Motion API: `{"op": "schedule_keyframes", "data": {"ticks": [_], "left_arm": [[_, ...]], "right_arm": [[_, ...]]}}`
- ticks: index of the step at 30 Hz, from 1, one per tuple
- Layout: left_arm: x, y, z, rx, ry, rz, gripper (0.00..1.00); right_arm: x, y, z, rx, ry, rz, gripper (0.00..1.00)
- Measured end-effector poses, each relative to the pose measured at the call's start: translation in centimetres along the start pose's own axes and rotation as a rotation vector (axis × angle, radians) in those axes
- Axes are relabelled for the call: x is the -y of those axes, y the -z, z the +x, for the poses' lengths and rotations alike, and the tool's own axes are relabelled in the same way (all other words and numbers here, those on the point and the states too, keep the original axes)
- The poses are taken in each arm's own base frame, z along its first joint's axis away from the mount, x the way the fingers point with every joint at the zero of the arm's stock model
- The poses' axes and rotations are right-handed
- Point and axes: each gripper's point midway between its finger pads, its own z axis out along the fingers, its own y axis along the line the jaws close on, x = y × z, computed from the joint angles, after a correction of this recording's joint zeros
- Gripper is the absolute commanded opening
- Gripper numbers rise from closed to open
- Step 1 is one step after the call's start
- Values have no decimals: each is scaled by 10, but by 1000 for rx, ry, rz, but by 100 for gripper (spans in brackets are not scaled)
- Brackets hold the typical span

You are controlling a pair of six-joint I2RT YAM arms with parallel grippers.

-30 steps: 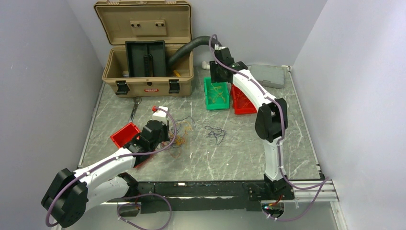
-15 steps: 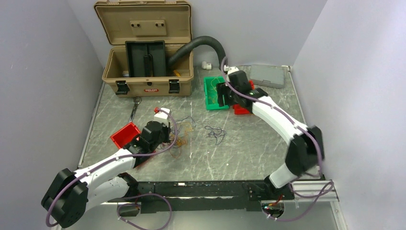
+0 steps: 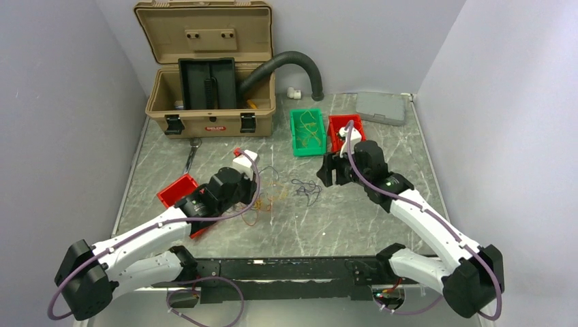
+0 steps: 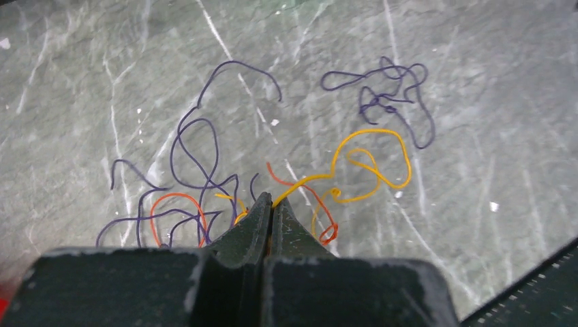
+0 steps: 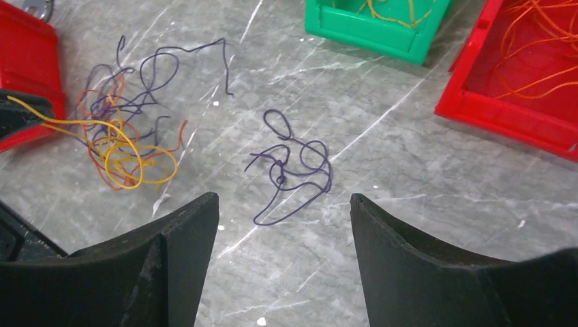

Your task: Untangle the cables

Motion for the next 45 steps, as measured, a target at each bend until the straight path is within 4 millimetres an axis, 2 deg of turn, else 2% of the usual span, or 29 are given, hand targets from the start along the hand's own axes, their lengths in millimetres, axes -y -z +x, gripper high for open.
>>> {"op": "schedule_keyframes", "data": {"ticks": [7,16,25,27,30,34,38,45], "left_arm": [[32,19,-29,-21,-23,99,0],[94,51,-60,-6,-59,380,0],[107,75,-93,72,-33,450,0],[108,76,-95,76,-32,451,0],[103,72,-91,59,-30,423,0],[83,61,-80,19,-13,301,0],[61,50,-66,-32,-1,164,0],[24,48,-60,-56,25,-35,9]], "right_arm": [[-12,14,13,56,-5,-80,72],[-23,21,24,80,-48,-149,71],[-51,22,31,103,-58,-328,72],[-53,19,32,106,-70,-340,72],[-43,8,36,79,-109,-278,80],[-19,-17,44,-10,-174,-116,98],[-4,-37,49,-76,-179,20,100],[-3,-80,71,-224,-98,154,100]]}}
